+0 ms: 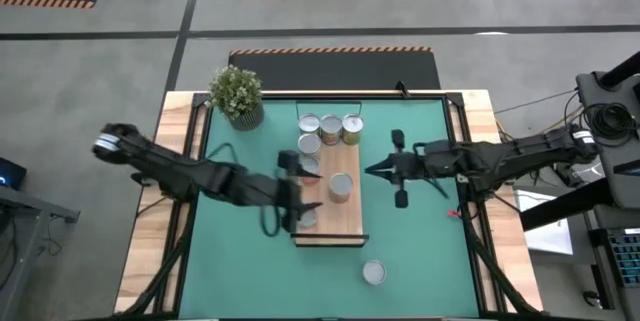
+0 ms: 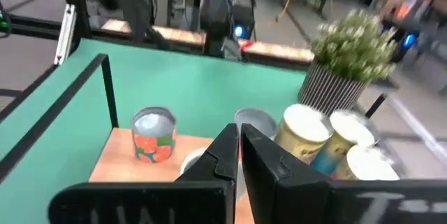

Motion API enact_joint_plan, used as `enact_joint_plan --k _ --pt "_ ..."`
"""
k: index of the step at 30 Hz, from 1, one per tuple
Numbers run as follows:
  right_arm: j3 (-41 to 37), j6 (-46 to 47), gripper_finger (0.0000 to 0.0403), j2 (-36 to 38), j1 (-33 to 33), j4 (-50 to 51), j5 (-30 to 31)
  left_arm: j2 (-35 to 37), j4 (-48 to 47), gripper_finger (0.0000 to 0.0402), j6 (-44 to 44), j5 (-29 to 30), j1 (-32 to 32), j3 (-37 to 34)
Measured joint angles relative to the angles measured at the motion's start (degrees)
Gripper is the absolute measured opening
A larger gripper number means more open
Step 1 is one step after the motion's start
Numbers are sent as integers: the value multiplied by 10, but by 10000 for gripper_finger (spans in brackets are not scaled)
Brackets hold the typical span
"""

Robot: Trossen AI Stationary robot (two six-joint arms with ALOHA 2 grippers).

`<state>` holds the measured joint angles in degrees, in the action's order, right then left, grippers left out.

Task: Pick and place cans onto a shelf
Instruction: Put the canned pineapples on the shelf

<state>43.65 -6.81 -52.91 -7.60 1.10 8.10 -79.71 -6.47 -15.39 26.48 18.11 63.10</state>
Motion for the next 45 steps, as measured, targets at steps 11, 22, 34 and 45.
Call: enact_joint_plan --k 11,22,34,45 --pt "155 104 9 -165 0 161 0 225 172 221 -21 136 0 -197" --pt "330 156 9 -309 1 362 -1 373 183 31 -21 151 -1 -260" --pt "355 158 9 -377 31 404 -5 430 180 12 -4 150 0 -280" --pt "355 159 9 -390 46 397 -4 429 180 8 -4 150 0 -279"
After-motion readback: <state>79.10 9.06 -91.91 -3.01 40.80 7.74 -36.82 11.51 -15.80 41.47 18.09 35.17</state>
